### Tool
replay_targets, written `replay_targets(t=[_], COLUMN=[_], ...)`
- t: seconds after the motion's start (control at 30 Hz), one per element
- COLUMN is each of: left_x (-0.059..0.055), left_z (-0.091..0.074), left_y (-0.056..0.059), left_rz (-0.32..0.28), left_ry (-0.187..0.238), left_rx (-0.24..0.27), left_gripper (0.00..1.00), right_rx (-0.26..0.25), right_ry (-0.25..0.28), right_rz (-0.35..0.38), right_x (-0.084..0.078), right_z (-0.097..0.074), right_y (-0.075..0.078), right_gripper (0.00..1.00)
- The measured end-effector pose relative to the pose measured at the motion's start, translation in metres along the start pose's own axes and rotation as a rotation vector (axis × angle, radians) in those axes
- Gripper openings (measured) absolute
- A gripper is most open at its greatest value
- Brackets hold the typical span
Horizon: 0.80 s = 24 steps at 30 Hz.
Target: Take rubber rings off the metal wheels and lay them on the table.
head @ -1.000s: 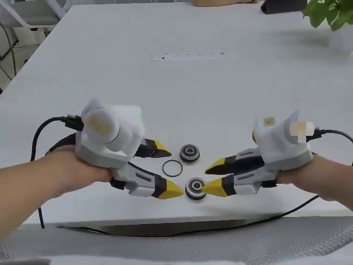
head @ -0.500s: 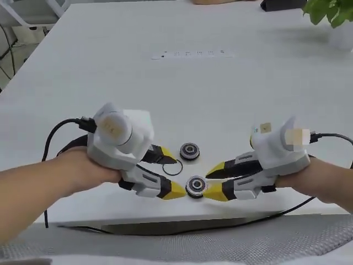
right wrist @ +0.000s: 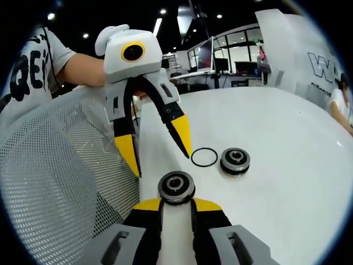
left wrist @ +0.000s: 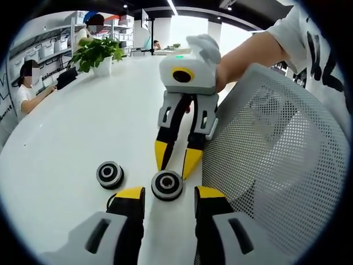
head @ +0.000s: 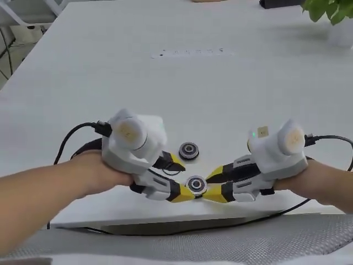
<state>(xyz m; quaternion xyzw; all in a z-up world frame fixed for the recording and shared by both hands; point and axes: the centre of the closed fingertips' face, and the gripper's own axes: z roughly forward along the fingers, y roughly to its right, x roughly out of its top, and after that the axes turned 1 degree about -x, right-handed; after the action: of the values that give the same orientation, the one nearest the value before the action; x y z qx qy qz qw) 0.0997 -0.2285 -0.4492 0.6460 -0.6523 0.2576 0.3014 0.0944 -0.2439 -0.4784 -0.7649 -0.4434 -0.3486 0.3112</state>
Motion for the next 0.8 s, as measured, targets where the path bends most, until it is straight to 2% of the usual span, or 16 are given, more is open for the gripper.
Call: replay_targets(t=[0.3,0.57,0.8], left_x=[0.002,-0.001,0.0], left_z=[0.009,0.015,0.017], left_y=[0.0,0.003,0.0], left_rz=[-0.02,-0.018,-0.004], left_ry=[0.001,-0.012,-0.009], left_rx=[-0.011,-0.022,0.001], left_gripper=[0.24,0.18,0.1], right_rx=[-0.001,-0.003,-0.007], right_ry=[0.0,0.005,0.005], right_rz=[0.0,0.005,0.006], right_x=[-0.001,-0.002,-0.001], right_z=[0.0,0.0,0.0], right_y=[0.0,-0.001,-0.002], right_gripper=[0.15,0.14,0.13])
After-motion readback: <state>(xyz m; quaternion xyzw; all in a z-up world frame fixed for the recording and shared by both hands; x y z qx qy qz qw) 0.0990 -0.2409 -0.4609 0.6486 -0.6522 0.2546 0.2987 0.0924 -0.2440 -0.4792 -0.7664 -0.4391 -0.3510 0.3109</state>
